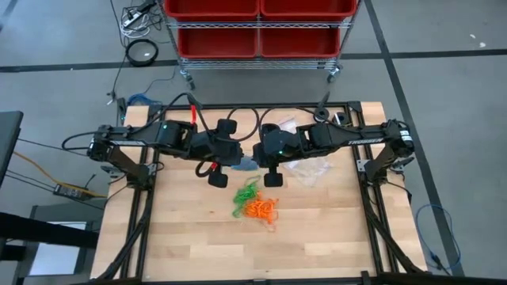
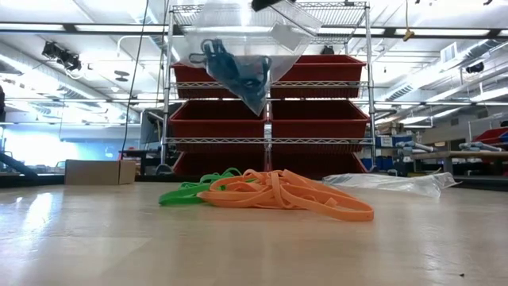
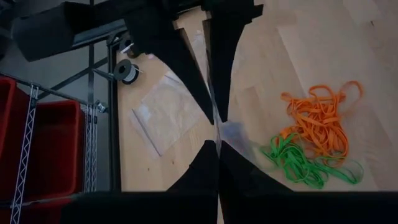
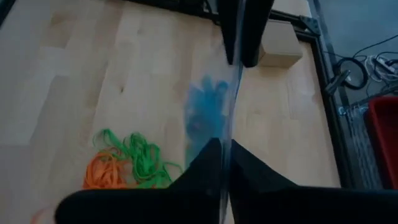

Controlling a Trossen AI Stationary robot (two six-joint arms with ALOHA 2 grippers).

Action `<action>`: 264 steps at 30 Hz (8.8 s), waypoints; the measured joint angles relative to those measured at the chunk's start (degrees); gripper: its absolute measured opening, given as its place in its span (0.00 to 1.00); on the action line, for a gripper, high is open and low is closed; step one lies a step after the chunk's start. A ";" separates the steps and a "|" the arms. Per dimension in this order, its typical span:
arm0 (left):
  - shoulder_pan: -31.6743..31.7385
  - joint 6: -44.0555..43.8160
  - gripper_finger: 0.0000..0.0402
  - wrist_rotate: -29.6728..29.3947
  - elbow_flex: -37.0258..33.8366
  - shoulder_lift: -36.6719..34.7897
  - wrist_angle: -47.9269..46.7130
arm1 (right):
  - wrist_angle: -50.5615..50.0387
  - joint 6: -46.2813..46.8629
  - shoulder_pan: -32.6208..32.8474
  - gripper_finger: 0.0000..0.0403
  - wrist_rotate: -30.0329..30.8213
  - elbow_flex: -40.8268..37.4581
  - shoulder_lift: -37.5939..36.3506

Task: Sort rubber bands
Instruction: Close the top left transparent zip bag, then put the green rubber band into the bottom transparent zip bag

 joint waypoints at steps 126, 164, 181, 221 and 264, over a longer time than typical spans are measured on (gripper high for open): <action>56.03 -7.02 0.56 25.12 -49.44 3.96 53.62 | -0.43 46.35 27.29 0.33 29.45 -41.79 -18.12; 0.37 -29.82 0.53 16.49 -71.76 -6.41 103.32 | 19.20 12.04 -9.67 0.33 -3.21 -61.01 -34.59; -1.91 -34.71 0.53 15.88 -72.43 1.70 107.54 | -1.07 -17.46 -37.50 0.34 -31.49 -39.26 -5.49; -2.27 -34.40 0.53 17.25 -72.52 1.70 108.34 | -8.87 -34.36 -35.77 0.01 -34.02 -35.41 7.58; -2.27 -34.01 0.53 17.22 -72.52 1.70 107.95 | -12.98 -36.09 -28.49 0.01 -27.54 -39.98 6.43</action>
